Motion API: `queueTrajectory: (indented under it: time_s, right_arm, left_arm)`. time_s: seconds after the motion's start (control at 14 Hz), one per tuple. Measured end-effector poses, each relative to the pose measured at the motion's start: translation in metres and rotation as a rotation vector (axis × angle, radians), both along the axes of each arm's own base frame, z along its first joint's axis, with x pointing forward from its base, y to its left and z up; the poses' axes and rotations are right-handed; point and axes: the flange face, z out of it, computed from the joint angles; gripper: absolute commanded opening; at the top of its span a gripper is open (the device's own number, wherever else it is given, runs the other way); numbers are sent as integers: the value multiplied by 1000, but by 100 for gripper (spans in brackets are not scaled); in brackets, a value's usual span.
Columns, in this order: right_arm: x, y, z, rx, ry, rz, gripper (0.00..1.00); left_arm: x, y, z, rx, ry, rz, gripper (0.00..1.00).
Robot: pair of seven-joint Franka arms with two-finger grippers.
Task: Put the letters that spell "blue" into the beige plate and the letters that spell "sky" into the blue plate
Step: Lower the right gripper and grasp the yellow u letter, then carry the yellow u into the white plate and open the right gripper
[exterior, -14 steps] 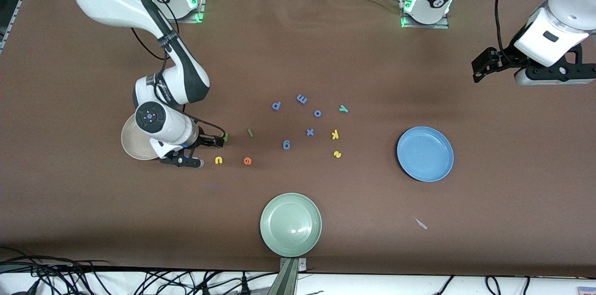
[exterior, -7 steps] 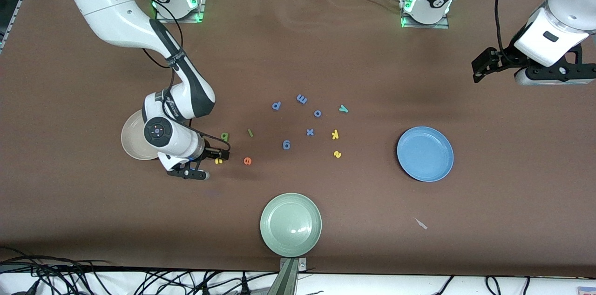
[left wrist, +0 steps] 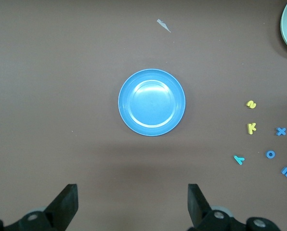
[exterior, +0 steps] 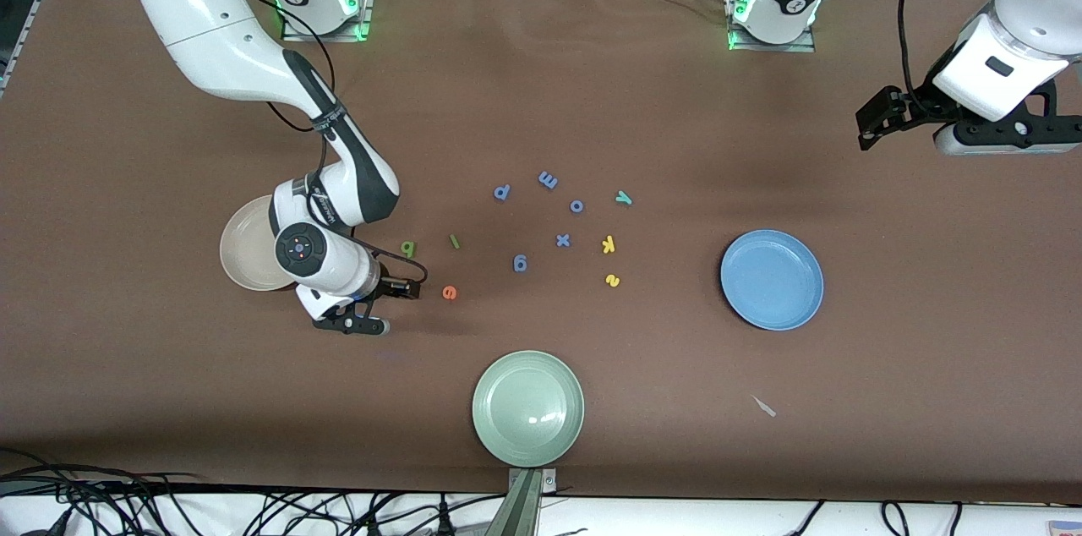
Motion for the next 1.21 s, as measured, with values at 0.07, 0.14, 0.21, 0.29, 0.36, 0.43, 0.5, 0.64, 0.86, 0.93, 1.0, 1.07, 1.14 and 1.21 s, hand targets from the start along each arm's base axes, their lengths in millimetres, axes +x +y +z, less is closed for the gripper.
queueTrajectory:
  time_s: [0.07, 0.14, 0.21, 0.29, 0.36, 0.43, 0.5, 0.64, 0.86, 0.93, 1.0, 1.07, 1.14, 1.21]
  right_arm:
    - [1, 0, 1, 1, -3, 0, 33]
    - [1, 0, 2, 1, -5, 0, 23]
    - [2, 2, 3, 2, -7, 2, 12]
    - [2, 3, 6, 4, -11, 3, 2]
    - [2, 5, 6, 4, -11, 5, 1]
    - [2, 5, 6, 3, -11, 6, 0]
    - [3, 4, 7, 3, -13, 6, 0]
    - [6, -3, 11, -4, -11, 40, 0]
    - [11, -37, 29, -51, 40, 112, 1]
    - [11, -51, 38, -66, 49, 124, 1]
    - [9, -64, 48, -80, 53, 136, 1]
    - [4, -77, 56, -95, 59, 149, 1]
    - [-5, -92, 62, -111, 68, 162, 1]
    - [-15, -110, 67, -125, 79, 172, 1]
  left_arm:
    - [0, 0, 0, 0, 0, 0, 100]
    - [0, 0, 0, 0, 0, 0, 100]
    - [0, 0, 0, 0, 0, 0, 100]
    - [0, 0, 0, 0, 0, 0, 100]
    - [0, 0, 0, 0, 0, 0, 100]
    - [0, 0, 0, 0, 0, 0, 100]
    - [0, 0, 0, 0, 0, 0, 100]
    - [0, 0, 0, 0, 0, 0, 100]
    - [0, 0, 0, 0, 0, 0, 100]
    - [0, 0, 0, 0, 0, 0, 100]
    - [0, 0, 0, 0, 0, 0, 100]
    - [0, 0, 0, 0, 0, 0, 100]
    - [0, 0, 0, 0, 0, 0, 100]
    - [0, 0, 0, 0, 0, 0, 100]
